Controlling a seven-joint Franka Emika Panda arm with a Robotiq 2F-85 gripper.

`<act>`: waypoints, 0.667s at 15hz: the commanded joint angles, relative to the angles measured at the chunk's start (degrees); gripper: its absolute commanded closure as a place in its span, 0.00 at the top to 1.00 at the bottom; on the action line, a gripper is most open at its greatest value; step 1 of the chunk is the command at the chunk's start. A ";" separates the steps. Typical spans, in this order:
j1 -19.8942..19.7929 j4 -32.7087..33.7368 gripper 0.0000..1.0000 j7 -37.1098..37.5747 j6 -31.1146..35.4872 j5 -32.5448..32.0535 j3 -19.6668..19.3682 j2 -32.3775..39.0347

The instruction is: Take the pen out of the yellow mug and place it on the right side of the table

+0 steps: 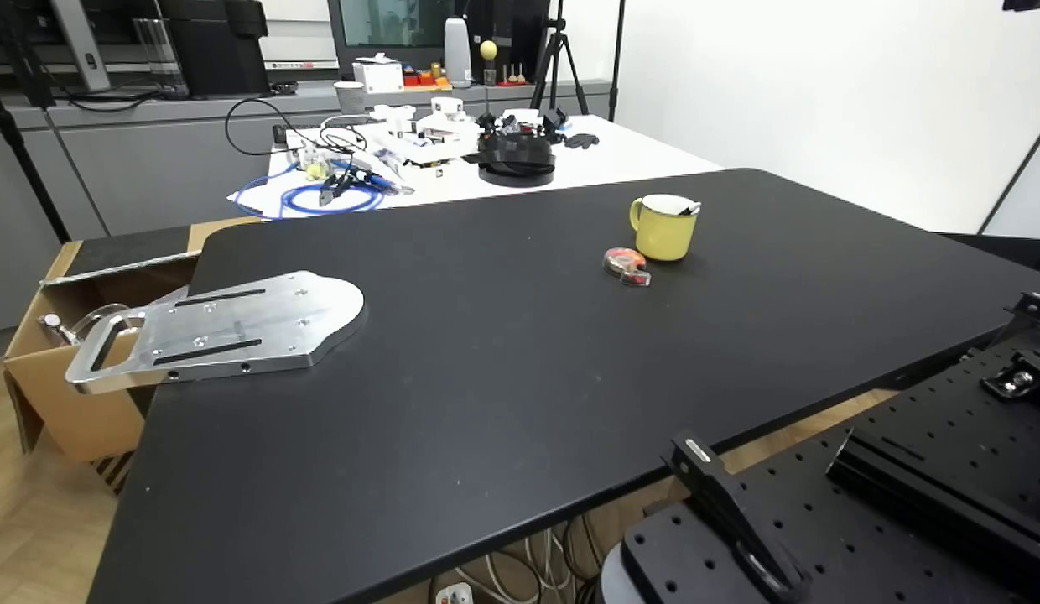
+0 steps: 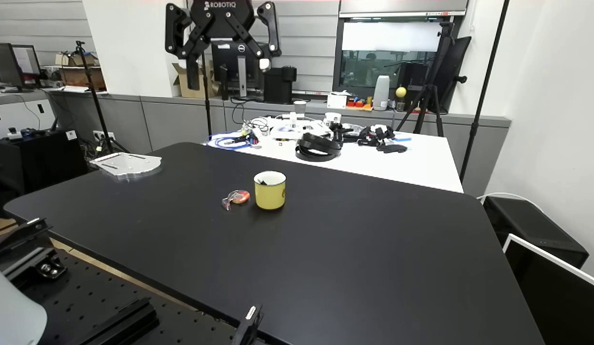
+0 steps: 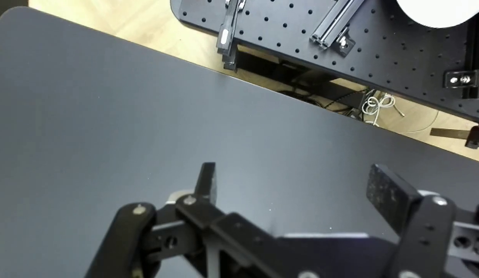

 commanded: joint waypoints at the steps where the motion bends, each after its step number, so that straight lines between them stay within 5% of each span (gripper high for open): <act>1: 1.58 6.47 1.00 -0.08 1.81 1.32 0.51 8.80; 10: 1.23 28.72 1.00 9.47 -1.69 2.65 5.12 35.35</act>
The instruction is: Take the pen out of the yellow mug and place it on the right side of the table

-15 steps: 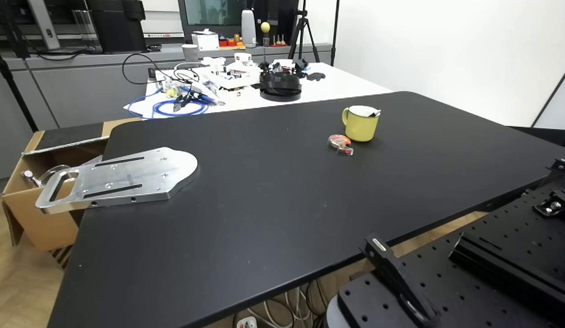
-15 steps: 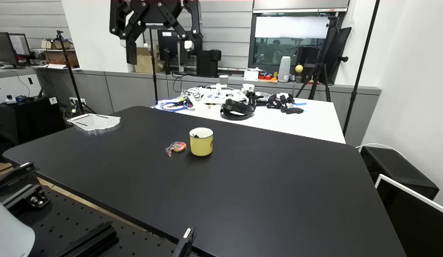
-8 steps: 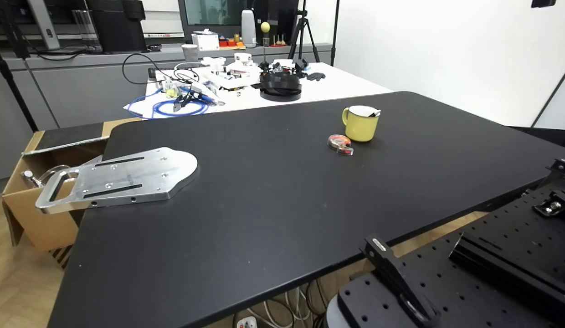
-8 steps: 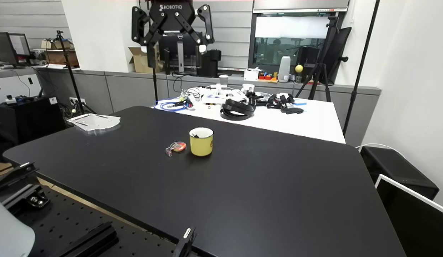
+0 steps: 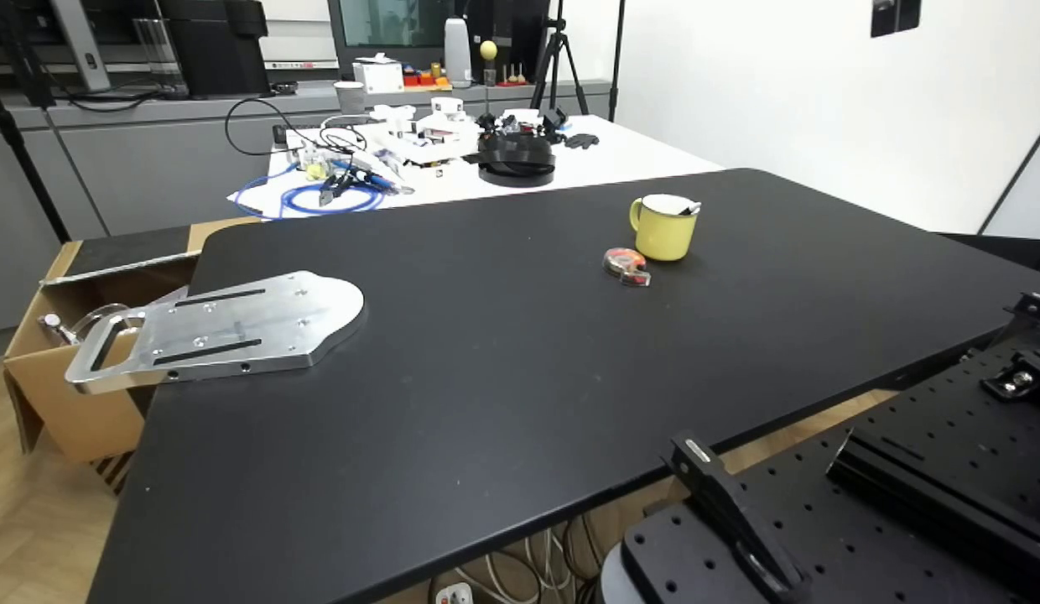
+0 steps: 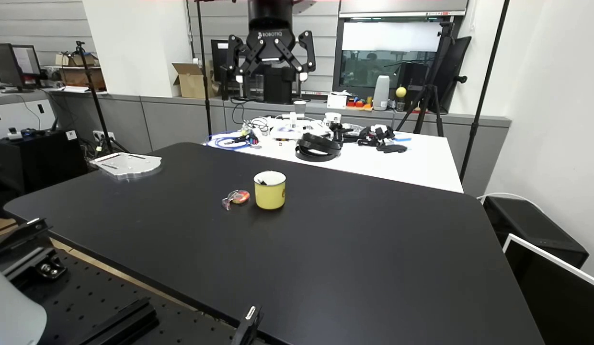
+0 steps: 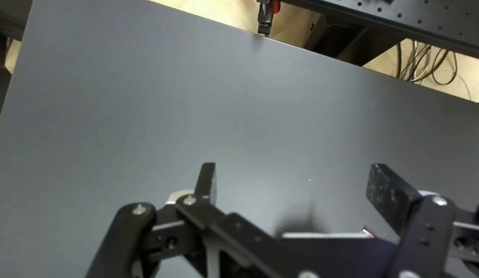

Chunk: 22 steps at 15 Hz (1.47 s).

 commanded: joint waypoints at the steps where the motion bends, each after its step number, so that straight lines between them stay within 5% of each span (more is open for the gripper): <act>1: -0.60 13.21 1.00 8.22 -4.99 0.61 2.69 13.25; 11: 1.37 33.21 1.00 27.78 -14.77 6.52 7.35 32.59; 22: -0.61 47.19 1.00 20.79 -21.84 11.43 9.72 48.35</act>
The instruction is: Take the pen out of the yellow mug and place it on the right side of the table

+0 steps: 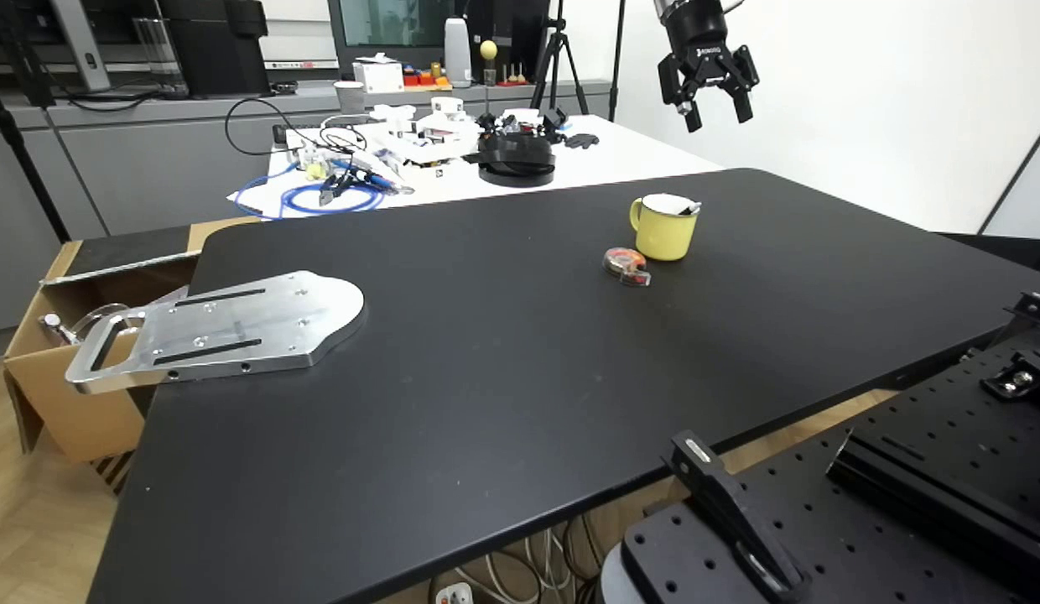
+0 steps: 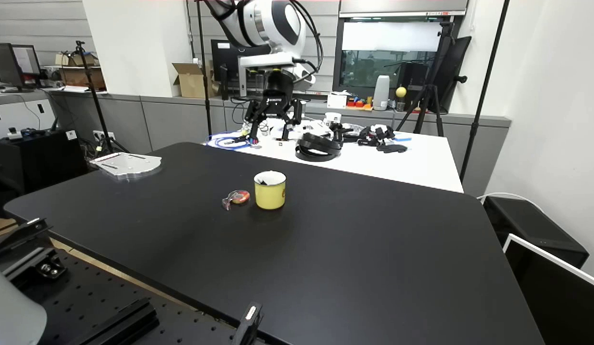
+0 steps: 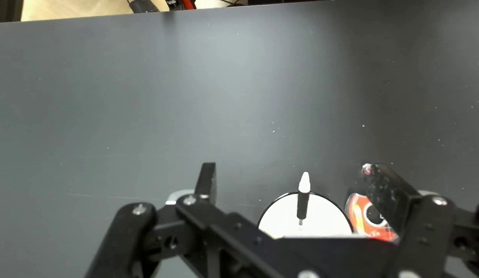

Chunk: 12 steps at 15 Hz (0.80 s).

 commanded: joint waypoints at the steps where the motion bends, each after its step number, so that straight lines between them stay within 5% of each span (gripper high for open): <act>1: -1.81 6.08 1.00 -3.70 -1.90 0.74 1.19 5.70; 12: -4.25 7.52 1.00 -11.52 -1.25 1.98 2.70 10.42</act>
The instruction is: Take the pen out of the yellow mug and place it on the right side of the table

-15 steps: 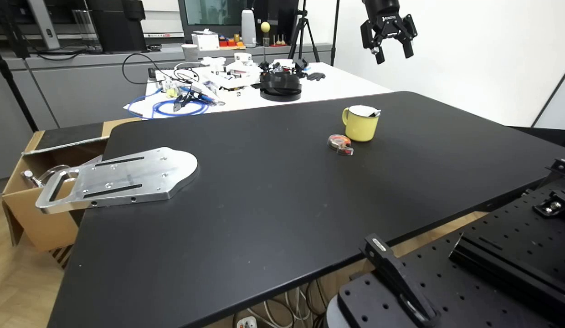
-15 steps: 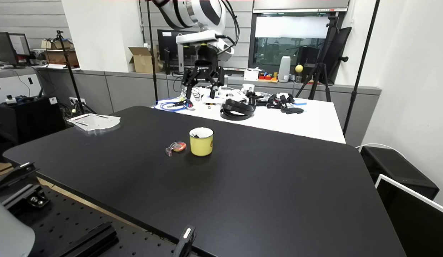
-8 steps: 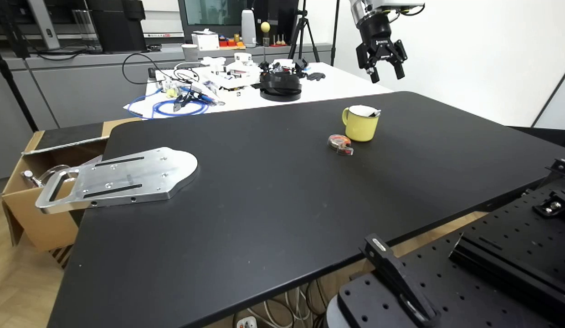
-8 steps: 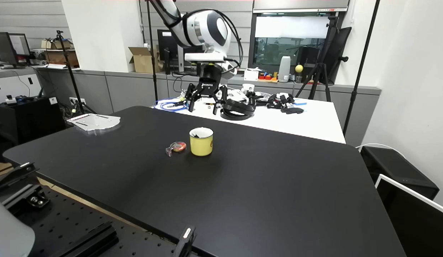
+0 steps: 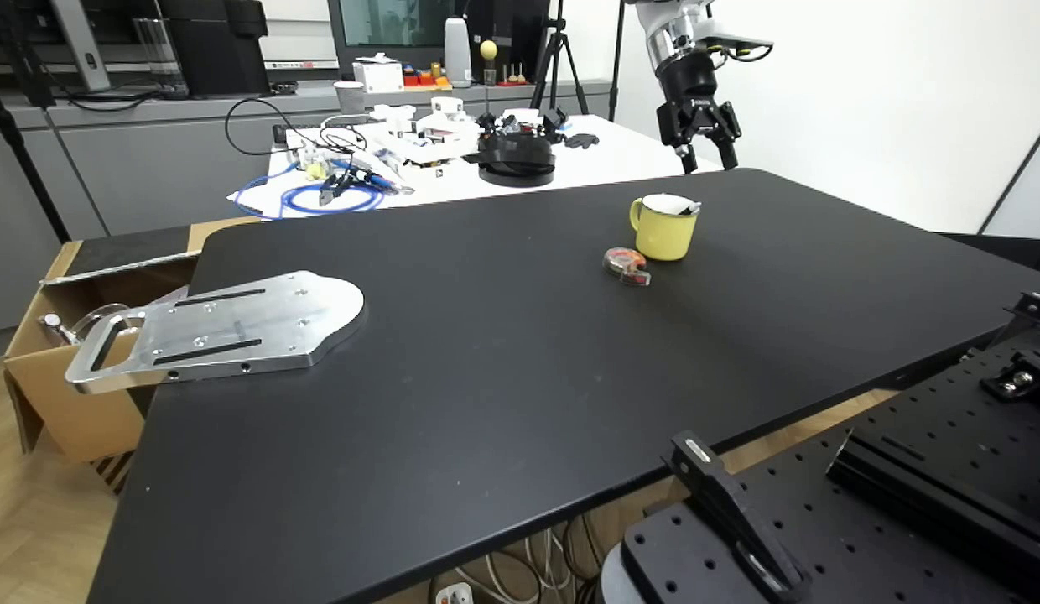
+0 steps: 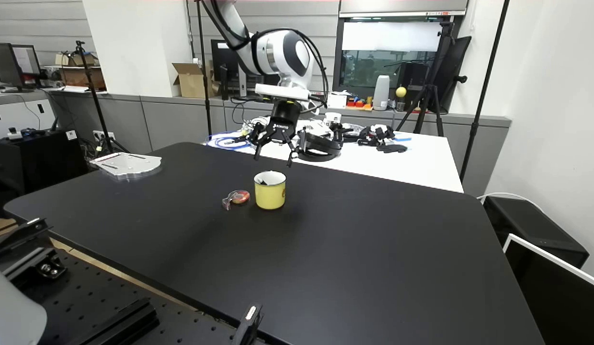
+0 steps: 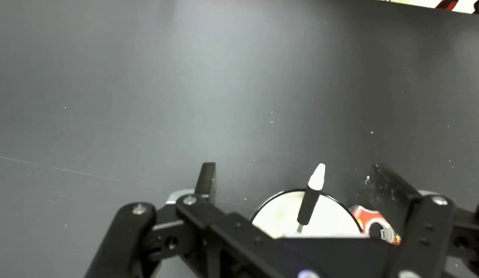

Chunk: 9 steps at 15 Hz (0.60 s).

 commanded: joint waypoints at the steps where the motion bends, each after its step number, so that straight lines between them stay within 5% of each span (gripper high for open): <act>1: -1.10 1.95 1.00 0.11 -1.94 1.19 0.73 1.37; 9: 0.90 0.91 1.00 7.77 0.10 0.82 -0.14 1.74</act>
